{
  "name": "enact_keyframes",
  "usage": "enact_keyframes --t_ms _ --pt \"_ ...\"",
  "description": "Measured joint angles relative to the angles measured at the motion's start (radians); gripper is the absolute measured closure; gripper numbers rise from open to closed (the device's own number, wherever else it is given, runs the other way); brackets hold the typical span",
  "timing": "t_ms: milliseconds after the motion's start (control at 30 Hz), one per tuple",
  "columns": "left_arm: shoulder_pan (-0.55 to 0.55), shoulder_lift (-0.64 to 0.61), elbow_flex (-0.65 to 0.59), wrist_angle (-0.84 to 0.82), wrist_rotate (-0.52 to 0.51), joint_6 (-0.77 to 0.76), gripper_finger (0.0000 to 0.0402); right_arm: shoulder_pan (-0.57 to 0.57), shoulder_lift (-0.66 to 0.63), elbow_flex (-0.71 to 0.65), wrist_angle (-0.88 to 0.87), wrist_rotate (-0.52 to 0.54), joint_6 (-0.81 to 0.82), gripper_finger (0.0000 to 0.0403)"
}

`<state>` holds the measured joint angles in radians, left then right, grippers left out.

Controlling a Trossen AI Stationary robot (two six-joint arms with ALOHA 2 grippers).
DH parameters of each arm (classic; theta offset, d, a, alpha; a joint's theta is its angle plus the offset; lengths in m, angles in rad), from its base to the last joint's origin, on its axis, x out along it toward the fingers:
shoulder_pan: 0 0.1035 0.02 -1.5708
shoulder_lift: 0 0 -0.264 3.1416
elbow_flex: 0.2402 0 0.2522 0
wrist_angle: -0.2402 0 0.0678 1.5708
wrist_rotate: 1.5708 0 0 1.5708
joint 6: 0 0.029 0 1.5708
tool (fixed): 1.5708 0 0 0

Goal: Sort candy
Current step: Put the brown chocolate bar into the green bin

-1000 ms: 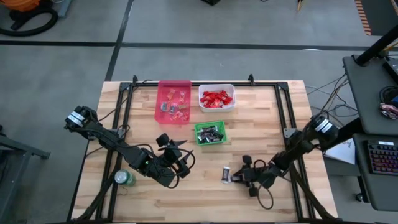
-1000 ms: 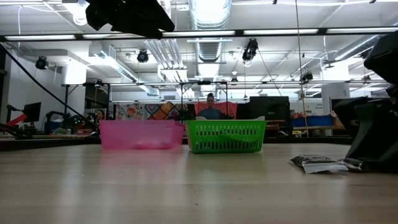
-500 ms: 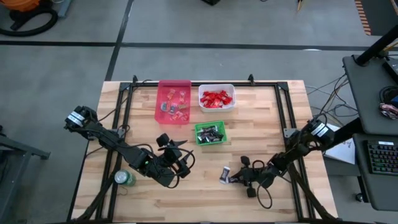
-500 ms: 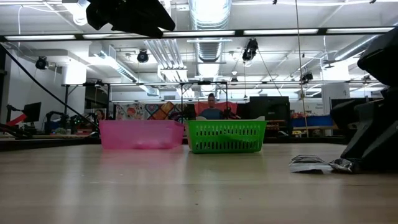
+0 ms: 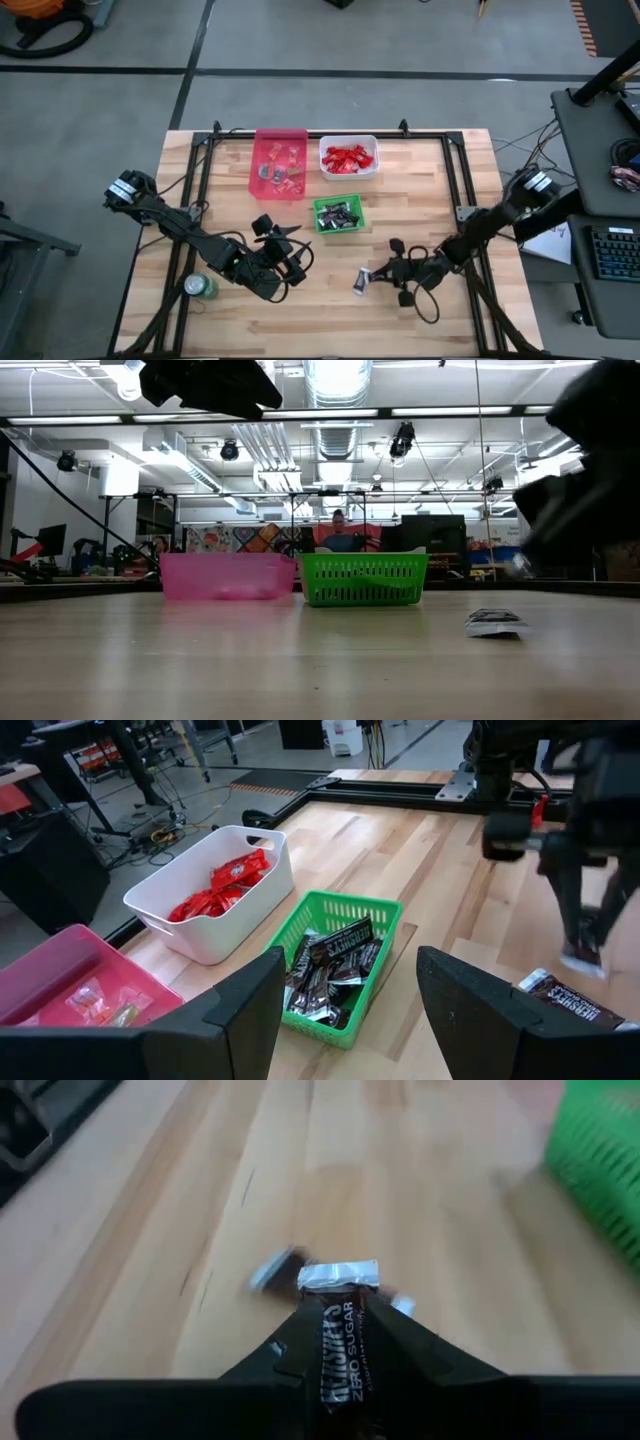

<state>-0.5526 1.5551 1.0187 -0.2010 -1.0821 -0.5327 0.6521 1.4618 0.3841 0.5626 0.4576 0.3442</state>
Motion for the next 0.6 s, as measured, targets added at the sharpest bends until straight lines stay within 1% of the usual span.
enact_keyframes --t_ms 133,267,367,467,533,567,600 --pt "0.000 0.000 0.000 0.001 0.000 0.000 0.0192 -0.062 -0.110 0.002 -0.007 0.006 -0.106 0.0346" --pt "0.002 0.000 0.000 0.002 0.000 0.000 0.0192 -0.177 -0.197 0.004 -0.007 0.012 -0.213 0.0366" --pt "0.002 0.000 0.000 0.003 0.000 0.000 0.0192 -0.286 -0.224 0.021 -0.005 0.014 -0.263 0.0381" --pt "0.002 0.000 0.000 0.003 0.000 0.001 0.0192 -0.395 -0.217 0.045 -0.007 0.009 -0.285 0.0392" --pt "0.002 0.000 0.000 0.003 0.000 0.008 0.0192 -0.454 -0.201 0.057 -0.007 -0.047 -0.311 0.0393" --pt "0.002 0.000 0.000 0.002 0.000 0.009 0.0192 -0.474 -0.194 0.058 -0.013 -0.108 -0.335 0.0394" --pt "0.002 0.000 0.000 0.002 0.000 0.010 0.0192 -0.489 -0.186 0.059 -0.014 -0.195 -0.370 0.0394"
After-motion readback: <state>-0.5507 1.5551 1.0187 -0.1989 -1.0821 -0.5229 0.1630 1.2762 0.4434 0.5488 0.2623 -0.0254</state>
